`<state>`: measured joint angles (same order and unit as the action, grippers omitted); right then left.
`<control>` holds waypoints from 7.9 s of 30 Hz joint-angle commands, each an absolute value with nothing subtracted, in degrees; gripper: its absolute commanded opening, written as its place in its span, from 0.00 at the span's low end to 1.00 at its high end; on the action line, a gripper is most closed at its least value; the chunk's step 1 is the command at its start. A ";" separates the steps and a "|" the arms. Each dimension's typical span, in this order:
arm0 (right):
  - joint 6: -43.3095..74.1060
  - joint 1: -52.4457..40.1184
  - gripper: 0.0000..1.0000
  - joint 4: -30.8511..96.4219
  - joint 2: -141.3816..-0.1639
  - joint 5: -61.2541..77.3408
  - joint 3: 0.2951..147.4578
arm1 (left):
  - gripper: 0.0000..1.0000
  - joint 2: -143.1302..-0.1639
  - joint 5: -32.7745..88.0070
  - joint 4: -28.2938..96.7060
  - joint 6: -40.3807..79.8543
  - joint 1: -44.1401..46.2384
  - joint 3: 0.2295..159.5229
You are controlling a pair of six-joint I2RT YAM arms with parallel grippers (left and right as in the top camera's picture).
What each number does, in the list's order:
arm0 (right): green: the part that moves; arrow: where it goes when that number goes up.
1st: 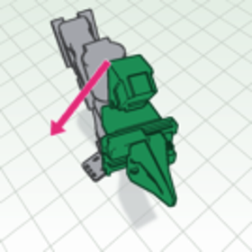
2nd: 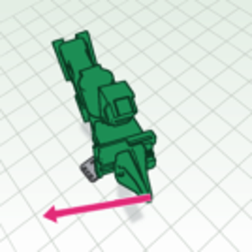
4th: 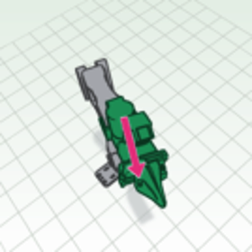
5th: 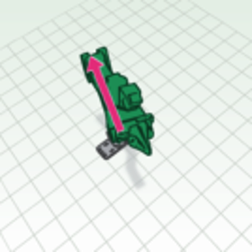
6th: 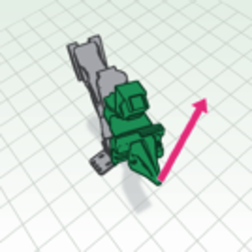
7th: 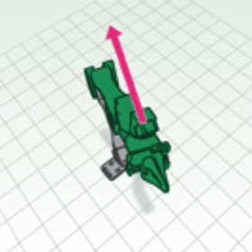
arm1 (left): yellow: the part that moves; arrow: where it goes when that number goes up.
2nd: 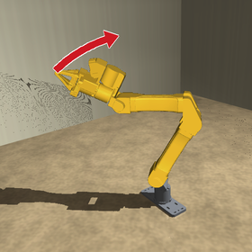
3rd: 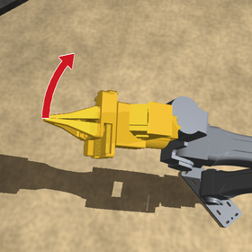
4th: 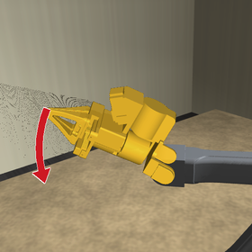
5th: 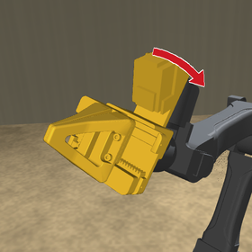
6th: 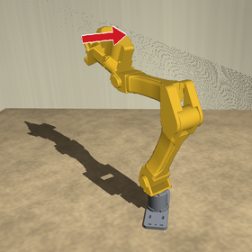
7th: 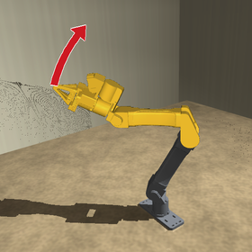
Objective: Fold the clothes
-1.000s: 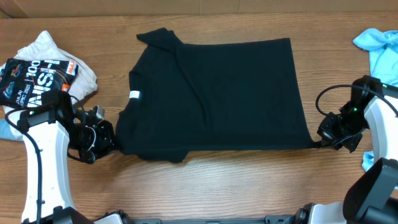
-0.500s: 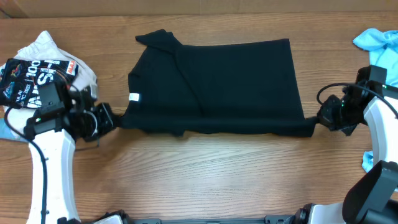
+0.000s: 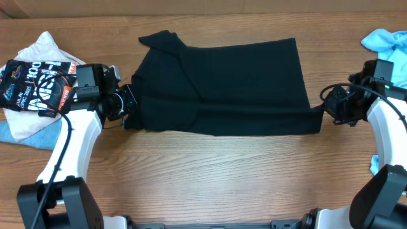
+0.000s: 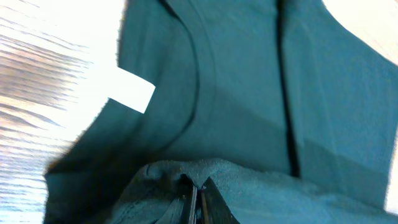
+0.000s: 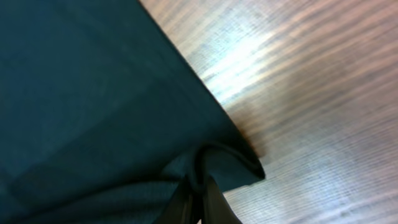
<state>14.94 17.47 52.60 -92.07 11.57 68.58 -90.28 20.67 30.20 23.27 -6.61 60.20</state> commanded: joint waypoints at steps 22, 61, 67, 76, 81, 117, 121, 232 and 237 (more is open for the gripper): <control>14.98 16.58 0.07 44.75 -101.34 8.67 68.60 | 0.04 -99.33 11.44 22.96 27.46 -6.70 60.16; 14.98 14.31 0.76 48.56 -102.15 6.04 68.58 | 0.60 -99.33 21.45 29.78 21.80 -5.48 60.16; 14.98 14.31 0.76 48.60 -102.15 6.07 68.58 | 0.57 -99.33 23.22 31.77 21.78 -5.08 60.16; 14.96 14.31 0.76 50.04 -102.15 6.04 68.58 | 0.53 -99.33 20.43 35.24 20.08 -5.08 60.16; 14.96 14.31 0.75 50.06 -102.15 6.07 68.58 | 0.53 -98.04 14.46 34.52 20.40 -6.52 61.71; 14.98 14.31 0.76 50.06 -102.15 6.09 68.58 | 0.27 -103.39 20.62 35.20 19.66 -0.99 62.96; 14.98 14.31 0.75 50.09 -102.15 6.07 68.58 | 0.04 -103.37 20.64 35.11 19.68 -0.99 62.96; 17.82 14.31 0.19 69.54 -110.96 1.63 68.58 | 0.04 -114.59 -18.04 68.12 28.53 -5.61 69.67; 17.85 14.31 0.19 66.52 -105.27 2.31 69.25 | 0.09 -111.96 -18.20 67.48 28.32 -5.61 71.94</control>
